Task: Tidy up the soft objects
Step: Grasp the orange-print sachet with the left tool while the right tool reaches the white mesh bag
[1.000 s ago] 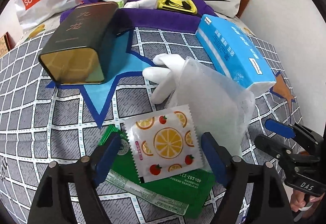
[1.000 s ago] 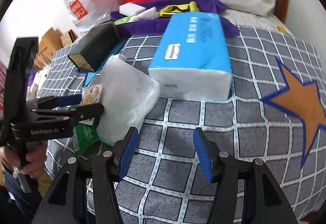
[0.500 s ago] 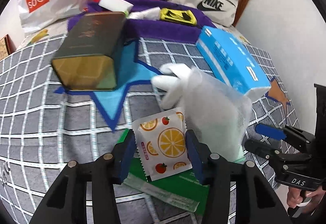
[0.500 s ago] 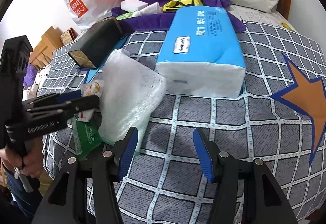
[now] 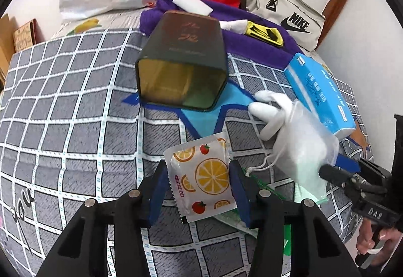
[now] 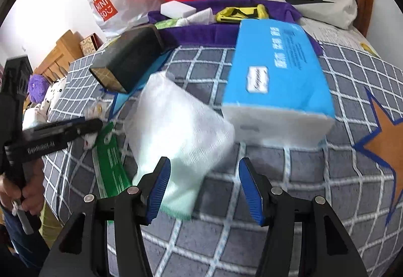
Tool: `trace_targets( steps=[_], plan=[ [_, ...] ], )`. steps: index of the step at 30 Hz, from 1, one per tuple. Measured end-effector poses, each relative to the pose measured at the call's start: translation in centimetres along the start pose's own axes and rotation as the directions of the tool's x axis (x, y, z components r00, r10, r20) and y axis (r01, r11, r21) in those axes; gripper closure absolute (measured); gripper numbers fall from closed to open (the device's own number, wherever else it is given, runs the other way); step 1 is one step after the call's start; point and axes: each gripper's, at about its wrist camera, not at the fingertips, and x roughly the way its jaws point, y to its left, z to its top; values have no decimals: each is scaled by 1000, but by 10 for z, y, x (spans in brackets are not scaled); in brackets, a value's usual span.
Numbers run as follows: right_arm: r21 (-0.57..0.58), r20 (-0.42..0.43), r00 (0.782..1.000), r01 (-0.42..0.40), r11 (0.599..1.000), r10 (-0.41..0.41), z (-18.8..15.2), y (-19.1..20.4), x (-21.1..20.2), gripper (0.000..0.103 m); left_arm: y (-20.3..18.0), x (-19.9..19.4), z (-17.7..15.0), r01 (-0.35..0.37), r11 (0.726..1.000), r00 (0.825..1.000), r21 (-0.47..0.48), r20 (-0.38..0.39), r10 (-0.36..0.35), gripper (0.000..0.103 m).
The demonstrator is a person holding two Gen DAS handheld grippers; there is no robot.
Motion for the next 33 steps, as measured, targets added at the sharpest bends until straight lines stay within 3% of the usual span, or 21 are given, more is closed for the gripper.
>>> trace_targets(
  steps=[6, 9, 13, 17, 21, 26, 33],
  plan=[
    [26, 27, 999, -21, 999, 21, 10, 3, 9, 50, -2, 3, -3, -5, 1000, 1000, 13, 4, 5, 56],
    [1, 80, 997, -4, 1000, 4, 5, 7, 0, 79, -2, 2, -4, -4, 1000, 1000, 17, 8, 4, 55],
    [-8, 117, 993, -18, 1000, 19, -2, 6, -16, 92, -2, 2, -5, -3, 1000, 1000, 22, 12, 2, 54],
    [-8, 142, 990, -13, 1000, 14, -12, -3, -37, 93, -1, 1, -4, 4, 1000, 1000, 20, 12, -4, 54],
    [-39, 99, 993, 65, 997, -61, -28, -17, -51, 92, -2, 1, -5, 2, 1000, 1000, 20, 12, -2, 54],
    [-15, -4, 997, 82, 997, -82, -51, -38, -43, 81, -4, 2, -5, -14, 999, 1000, 33, 15, 13, 53],
    [-86, 73, 993, 103, 991, -97, -49, -36, -52, 27, -3, 1, -5, -8, 1000, 1000, 18, 9, 8, 53]
  ],
)
